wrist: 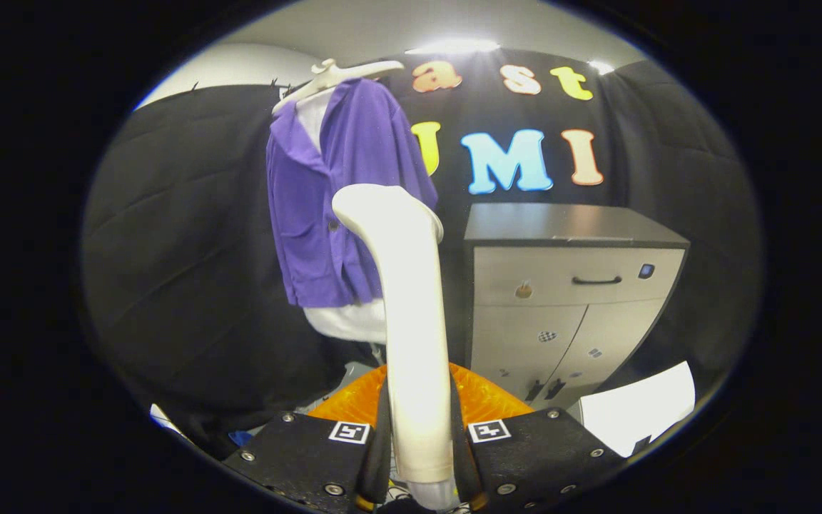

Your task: Iron the clothes twice with a garment steamer, once on the left side and once on the right side.

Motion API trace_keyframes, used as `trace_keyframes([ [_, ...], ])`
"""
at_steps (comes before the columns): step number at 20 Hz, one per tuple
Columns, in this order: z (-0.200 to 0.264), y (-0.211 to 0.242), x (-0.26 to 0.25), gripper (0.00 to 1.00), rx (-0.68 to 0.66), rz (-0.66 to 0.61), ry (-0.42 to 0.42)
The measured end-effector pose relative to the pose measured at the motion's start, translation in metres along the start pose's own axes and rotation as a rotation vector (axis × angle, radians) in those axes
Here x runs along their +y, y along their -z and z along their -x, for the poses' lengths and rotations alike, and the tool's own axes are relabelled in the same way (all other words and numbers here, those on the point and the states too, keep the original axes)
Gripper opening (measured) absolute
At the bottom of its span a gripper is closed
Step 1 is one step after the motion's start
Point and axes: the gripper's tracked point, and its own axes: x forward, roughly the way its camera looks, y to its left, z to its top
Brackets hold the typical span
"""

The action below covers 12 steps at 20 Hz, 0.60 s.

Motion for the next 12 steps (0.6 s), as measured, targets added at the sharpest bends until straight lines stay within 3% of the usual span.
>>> trace_keyframes([
  [4, 0.02, -0.042, -0.022, 0.36, -0.162, -0.004, 0.055],
  [8, 0.026, -0.063, -0.031, 0.36, -0.226, 0.039, 0.103],
  [12, 0.034, -0.074, -0.018, 0.36, -0.289, 0.101, 0.091],
])
